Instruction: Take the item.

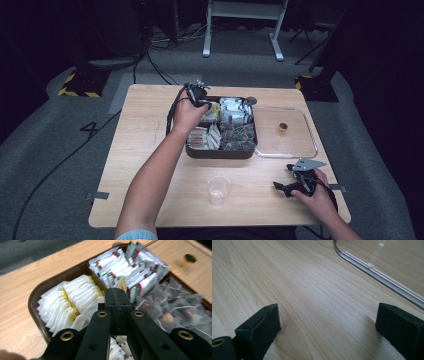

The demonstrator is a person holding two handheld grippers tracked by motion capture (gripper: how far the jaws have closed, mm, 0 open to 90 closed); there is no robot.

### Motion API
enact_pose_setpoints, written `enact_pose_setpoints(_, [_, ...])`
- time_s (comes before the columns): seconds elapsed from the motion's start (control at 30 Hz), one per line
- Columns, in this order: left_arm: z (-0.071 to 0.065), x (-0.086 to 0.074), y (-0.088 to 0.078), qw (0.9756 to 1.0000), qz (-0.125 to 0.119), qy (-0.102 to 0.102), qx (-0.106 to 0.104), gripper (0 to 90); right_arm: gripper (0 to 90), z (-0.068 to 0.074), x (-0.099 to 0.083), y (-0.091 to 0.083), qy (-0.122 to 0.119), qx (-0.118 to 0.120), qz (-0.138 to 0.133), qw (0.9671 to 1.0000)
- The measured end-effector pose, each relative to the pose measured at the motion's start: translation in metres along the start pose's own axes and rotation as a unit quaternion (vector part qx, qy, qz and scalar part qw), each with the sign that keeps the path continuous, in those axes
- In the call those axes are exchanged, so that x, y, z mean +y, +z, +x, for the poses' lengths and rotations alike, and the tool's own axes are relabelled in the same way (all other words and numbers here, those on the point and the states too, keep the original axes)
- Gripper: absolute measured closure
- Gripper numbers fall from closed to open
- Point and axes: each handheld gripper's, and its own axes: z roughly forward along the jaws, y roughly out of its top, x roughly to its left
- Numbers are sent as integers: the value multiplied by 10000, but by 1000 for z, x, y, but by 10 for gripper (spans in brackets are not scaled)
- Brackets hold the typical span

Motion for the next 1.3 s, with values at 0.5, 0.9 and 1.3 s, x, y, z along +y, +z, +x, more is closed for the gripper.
enact_pose_setpoints(0.5, [-33, -6, -66, 9956, -470, 595, -557, 900, 57, 0, 0, 0, -9, 6, 2, 10000])
enact_pose_setpoints(0.9, [-73, -32, -110, 9847, -746, 1217, -998, 900, 57, 0, 0, 0, -10, 5, 3, 10000])
enact_pose_setpoints(1.3, [-102, -66, -126, 9730, -793, 1640, -1416, 900, 57, 0, 0, 0, -9, 5, 3, 10000])
